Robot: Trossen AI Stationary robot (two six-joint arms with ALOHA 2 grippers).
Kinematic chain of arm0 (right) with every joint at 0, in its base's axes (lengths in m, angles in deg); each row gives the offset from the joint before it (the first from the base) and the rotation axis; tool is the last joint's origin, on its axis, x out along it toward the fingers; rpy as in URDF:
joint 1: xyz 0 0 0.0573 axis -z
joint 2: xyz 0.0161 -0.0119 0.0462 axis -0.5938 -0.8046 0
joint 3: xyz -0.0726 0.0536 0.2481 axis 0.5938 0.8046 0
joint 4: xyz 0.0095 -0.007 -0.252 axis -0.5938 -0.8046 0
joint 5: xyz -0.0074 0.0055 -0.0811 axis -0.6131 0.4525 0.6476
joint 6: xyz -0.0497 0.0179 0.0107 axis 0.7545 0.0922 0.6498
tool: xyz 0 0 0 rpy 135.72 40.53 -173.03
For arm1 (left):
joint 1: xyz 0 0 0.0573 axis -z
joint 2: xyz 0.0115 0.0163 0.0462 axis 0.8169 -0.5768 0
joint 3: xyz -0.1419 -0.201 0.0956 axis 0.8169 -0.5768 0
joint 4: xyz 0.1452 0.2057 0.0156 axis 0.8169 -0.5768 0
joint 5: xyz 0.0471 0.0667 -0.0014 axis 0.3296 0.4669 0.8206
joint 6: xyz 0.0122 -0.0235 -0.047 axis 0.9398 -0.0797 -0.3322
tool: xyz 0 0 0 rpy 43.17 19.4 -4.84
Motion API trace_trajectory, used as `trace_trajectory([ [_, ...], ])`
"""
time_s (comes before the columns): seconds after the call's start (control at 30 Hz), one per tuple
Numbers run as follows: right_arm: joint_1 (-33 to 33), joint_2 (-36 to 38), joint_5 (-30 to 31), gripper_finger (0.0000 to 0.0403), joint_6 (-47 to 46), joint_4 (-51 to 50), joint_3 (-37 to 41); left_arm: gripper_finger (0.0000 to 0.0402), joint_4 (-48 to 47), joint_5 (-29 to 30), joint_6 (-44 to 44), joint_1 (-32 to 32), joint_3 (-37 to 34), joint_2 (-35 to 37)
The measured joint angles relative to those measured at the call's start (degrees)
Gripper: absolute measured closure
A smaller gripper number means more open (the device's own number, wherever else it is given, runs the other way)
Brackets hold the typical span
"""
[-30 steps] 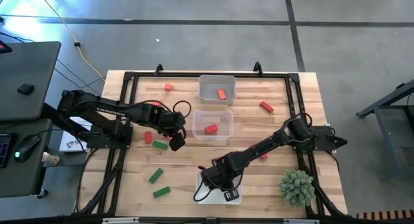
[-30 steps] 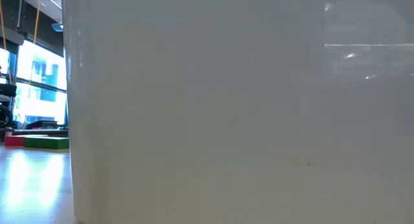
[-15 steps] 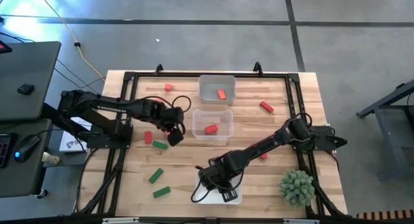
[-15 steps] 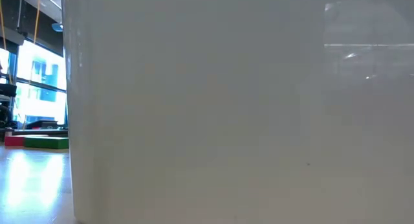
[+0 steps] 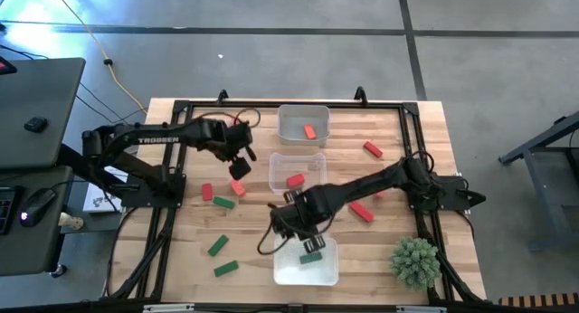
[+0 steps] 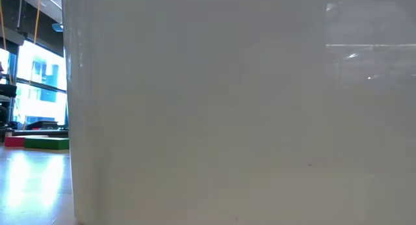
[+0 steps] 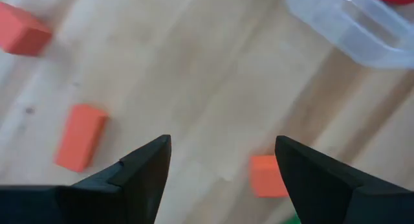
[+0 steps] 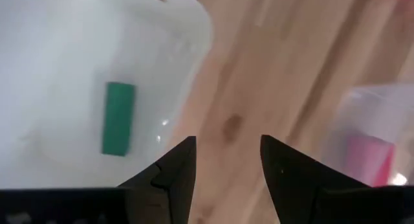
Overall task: Sort & place blocks by color
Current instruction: Put the orange block into the gray bin
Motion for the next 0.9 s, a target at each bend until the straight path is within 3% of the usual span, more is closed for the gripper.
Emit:
trace_trajectory([
  [0.5, 11.0, 0.0, -0.2, 0.0242, 6.6, -3.6, -0.9, 0.0133, 0.4, 0.9, 19.1, -21.2, 0.0, -2.8],
  [0.9, 16.6, 0.0, -1.3, 0.0242, 6.9, -3.8, -0.9, 0.0133, 0.1, 3.3, 26.6, -23.8, 0.0, -12.2],
])
